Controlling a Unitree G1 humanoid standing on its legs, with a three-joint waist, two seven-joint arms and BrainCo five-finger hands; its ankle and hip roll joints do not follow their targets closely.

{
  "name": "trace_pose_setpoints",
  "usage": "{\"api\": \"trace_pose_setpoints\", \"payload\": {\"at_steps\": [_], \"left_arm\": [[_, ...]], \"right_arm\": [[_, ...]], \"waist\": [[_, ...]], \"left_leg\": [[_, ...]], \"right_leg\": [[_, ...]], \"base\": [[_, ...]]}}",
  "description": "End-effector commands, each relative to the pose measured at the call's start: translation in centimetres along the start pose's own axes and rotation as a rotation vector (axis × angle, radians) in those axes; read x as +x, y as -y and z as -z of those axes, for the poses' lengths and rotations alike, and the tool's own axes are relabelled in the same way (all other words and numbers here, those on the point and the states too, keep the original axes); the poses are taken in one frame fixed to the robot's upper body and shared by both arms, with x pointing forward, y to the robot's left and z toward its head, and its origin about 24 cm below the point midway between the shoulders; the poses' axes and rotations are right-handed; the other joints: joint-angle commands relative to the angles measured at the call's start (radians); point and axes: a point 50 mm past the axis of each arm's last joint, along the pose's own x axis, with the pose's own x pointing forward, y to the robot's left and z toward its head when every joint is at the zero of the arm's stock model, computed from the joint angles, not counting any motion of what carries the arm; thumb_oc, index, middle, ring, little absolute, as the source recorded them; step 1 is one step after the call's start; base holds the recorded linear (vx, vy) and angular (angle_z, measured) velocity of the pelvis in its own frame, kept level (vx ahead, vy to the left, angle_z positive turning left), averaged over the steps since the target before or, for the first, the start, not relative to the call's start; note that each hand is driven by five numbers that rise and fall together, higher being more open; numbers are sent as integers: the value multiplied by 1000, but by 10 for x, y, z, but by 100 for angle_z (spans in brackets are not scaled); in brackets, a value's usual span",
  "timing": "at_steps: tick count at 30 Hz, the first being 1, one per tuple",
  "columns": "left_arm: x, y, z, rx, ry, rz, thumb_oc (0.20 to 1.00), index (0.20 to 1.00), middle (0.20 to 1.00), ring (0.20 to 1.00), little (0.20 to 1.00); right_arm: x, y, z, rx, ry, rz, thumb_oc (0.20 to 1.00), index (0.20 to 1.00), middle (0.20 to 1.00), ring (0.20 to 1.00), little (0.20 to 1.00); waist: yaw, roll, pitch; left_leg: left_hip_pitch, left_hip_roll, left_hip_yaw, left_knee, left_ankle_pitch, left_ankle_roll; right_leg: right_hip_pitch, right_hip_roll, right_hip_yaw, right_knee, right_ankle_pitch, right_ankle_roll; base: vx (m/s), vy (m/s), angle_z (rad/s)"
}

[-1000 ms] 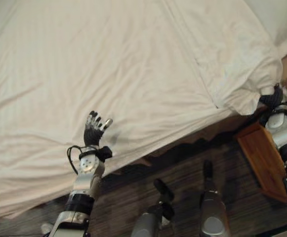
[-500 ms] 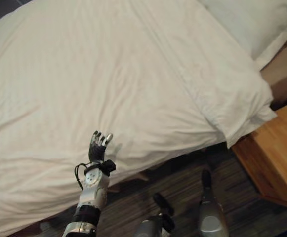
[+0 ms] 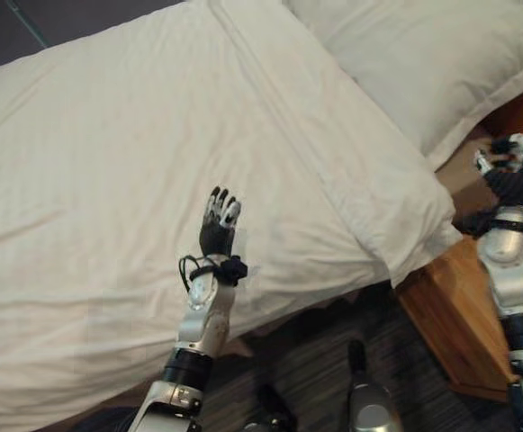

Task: Making the bed.

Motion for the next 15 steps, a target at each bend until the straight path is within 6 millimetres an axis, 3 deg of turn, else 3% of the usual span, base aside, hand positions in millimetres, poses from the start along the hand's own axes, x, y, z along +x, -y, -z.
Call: {"api": "trace_pose_setpoints", "payload": {"at_steps": [1, 4, 5, 6, 8, 10, 12, 13, 15], "left_arm": [[12, 11, -16, -123, 52, 66, 1000, 1000, 1000, 1000, 1000], [25, 39, -20, -290, 63, 144, 1000, 1000, 1000, 1000, 1000], [34, 69, -29, -399, 80, 235, 1000, 1000, 1000, 1000, 1000], [35, 69, -30, -400, 84, 238, 1000, 1000, 1000, 1000, 1000], [43, 99, -45, -481, 125, 320, 200, 200, 200, 200, 200], [48, 124, -63, -524, 178, 411, 200, 200, 200, 200, 200], [47, 166, -85, -551, 234, 538, 200, 200, 200, 200, 200], [47, 167, -86, -552, 238, 540, 200, 200, 200, 200, 200], [38, 209, -118, -612, 332, 684, 200, 200, 200, 200, 200]], "right_arm": [[18, -20, -34, 560, 101, -11, 200, 200, 200, 200, 200], [20, -45, -33, 769, 65, -22, 200, 200, 200, 200, 200], [23, -63, -29, 834, 7, -24, 200, 200, 200, 200, 200], [24, -63, -30, 837, 12, -27, 200, 200, 200, 200, 200], [28, -81, -30, 887, -36, -36, 200, 200, 200, 200, 200], [31, -96, -35, 910, -54, -68, 200, 200, 200, 200, 200], [29, -115, -40, 918, -69, -122, 200, 200, 200, 200, 200], [30, -115, -42, 919, -64, -125, 200, 200, 200, 200, 200], [32, -132, -56, 946, -41, -178, 200, 200, 200, 200, 200]], "waist": [[51, -40, 10], [55, -32, 31], [52, -25, 40], [52, -24, 43], [49, -23, 68], [49, -21, 91], [44, -23, 117], [45, -21, 119], [39, -20, 147]], "left_leg": [[33, 99, -20, 27, -6, -108], [13, 102, -19, 27, 1, -117], [2, 107, -11, 25, 6, -124], [1, 107, -11, 26, 6, -124], [-20, 110, -10, 24, 13, -127], [-42, 120, -5, 22, 24, -133], [-66, 131, -6, 20, 35, -141], [-68, 131, -5, 20, 35, -141], [-100, 151, -20, 15, 35, -160]], "right_leg": [[-22, -79, -63, 24, -71, 74], [-40, -80, -59, 24, -67, 72], [-57, -80, -61, 21, -60, 78], [-59, -80, -60, 21, -60, 78], [-86, -76, -45, 21, -52, 79], [-116, -74, -38, 22, -42, 82], [-145, -74, -26, 23, -34, 86], [-148, -74, -25, 24, -33, 86], [-188, -78, -9, 20, -34, 103]], "base": [[-30, -57, 19], [-68, -21, 29], [-33, 2, 29], [-66, -3, 26], [-100, -12, 6], [-110, -16, -2], [-94, -17, -2], [0, 17, -6], [-32, -6, -14]]}}
